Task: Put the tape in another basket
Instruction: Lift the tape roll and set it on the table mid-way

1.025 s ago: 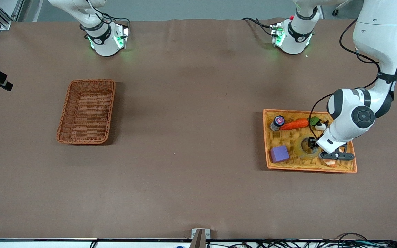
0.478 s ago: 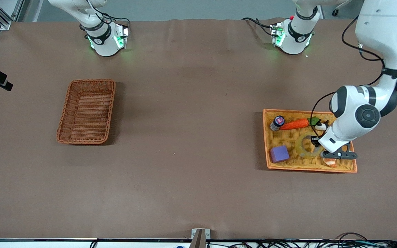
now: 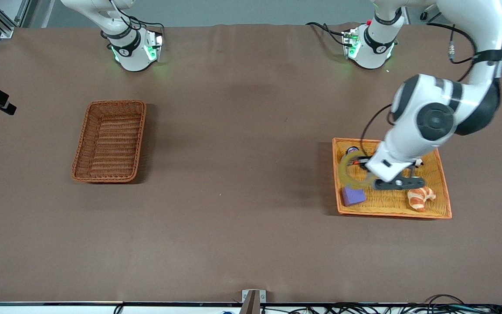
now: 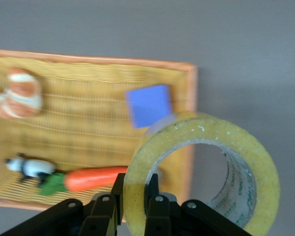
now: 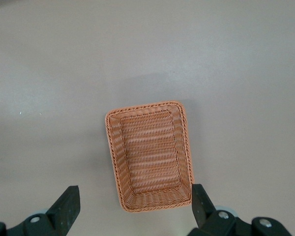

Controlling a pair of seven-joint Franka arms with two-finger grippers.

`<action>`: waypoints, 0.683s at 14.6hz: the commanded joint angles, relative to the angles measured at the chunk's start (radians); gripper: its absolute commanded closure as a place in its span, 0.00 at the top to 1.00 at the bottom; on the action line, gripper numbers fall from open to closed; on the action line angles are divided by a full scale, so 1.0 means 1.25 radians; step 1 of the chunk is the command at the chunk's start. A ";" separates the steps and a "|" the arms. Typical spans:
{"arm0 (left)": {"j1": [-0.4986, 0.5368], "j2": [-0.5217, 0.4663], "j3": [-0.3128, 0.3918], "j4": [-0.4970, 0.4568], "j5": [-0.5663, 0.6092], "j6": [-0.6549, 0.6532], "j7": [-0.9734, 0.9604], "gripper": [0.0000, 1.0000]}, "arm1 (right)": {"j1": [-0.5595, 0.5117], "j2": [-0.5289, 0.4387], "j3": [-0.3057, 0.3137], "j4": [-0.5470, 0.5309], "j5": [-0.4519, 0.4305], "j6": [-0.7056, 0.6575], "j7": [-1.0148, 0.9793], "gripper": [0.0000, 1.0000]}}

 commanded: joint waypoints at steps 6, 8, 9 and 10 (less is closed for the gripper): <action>-0.314 0.325 0.006 0.305 0.016 0.006 -0.472 0.11 | -0.006 0.000 0.002 0.003 0.001 -0.006 -0.008 1.00; -0.351 0.341 0.006 0.305 0.016 0.064 -0.533 0.12 | -0.006 0.000 0.002 0.003 0.001 -0.006 -0.008 1.00; -0.374 0.355 0.006 0.305 0.016 0.081 -0.566 0.21 | -0.006 0.000 0.002 0.003 0.001 -0.006 -0.008 1.00; -0.394 0.360 0.006 0.305 0.018 0.094 -0.588 0.26 | -0.006 0.000 0.002 0.003 0.001 -0.006 -0.008 1.00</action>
